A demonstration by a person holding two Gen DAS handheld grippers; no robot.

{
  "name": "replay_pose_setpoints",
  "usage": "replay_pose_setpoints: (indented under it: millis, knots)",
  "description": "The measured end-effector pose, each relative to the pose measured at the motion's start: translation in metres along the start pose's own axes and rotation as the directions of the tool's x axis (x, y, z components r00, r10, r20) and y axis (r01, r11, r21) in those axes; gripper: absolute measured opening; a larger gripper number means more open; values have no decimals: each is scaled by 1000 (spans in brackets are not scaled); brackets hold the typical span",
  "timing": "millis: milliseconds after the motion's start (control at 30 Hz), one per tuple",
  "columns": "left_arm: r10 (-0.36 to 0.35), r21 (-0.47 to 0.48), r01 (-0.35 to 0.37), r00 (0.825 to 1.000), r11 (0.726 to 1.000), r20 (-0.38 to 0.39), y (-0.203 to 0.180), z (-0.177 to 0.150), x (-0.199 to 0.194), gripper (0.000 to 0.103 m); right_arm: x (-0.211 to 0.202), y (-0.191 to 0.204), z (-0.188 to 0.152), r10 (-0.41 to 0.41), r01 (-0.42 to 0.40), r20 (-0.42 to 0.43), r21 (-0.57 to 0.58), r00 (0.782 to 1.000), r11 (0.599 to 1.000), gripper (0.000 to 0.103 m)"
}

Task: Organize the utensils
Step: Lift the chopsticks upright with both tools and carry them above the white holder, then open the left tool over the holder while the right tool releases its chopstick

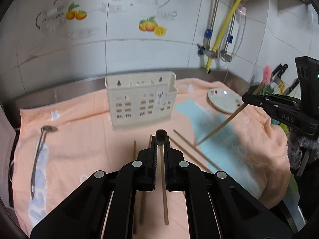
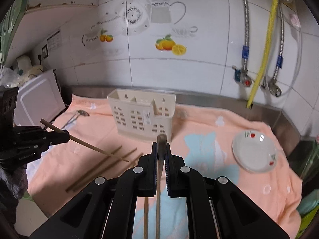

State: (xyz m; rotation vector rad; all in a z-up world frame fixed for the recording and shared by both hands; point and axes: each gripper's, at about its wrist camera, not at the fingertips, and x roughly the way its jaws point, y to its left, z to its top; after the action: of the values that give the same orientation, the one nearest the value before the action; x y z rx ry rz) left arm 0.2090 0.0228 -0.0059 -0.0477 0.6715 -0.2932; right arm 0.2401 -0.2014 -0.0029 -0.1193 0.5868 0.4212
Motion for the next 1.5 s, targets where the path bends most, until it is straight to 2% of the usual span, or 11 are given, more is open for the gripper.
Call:
replay_pose_setpoints:
  millis: [300, 533, 667, 867, 1133, 1333, 1500]
  knots:
    - [31, 60, -36, 996, 998, 88, -5, 54, -25, 5, 7, -4, 60, 9, -8, 38, -20, 999, 1000, 6]
    - [94, 106, -114, 979, 988, 179, -4, 102, -54, 5, 4, -4, 110, 12, -10, 116, -19, 993, 1000, 7]
    - [140, 109, -163, 971, 981, 194, 1, 123, -53, 5, 11, -3, 131, 3, -1, 148, -11, 989, 1000, 7]
    - [178, 88, -188, 978, 978, 112, 18, 137, -13, 5, 33, -7, 145, -8, 3, 174, 28, 985, 1000, 7]
    - [168, 20, -168, 986, 986, -16, 46, 126, 43, 5, 76, -15, 133, -10, 3, 129, 55, 992, 998, 7]
    - [172, 3, -172, 983, 985, -56, 55, 117, 61, 5, 98, -17, 123, -1, -4, 84, 67, 996, 998, 7]
    - [175, 4, -175, 983, 985, -57, 55, 115, 63, 6, 107, -18, 119, -1, -4, 65, 72, 998, 997, 7]
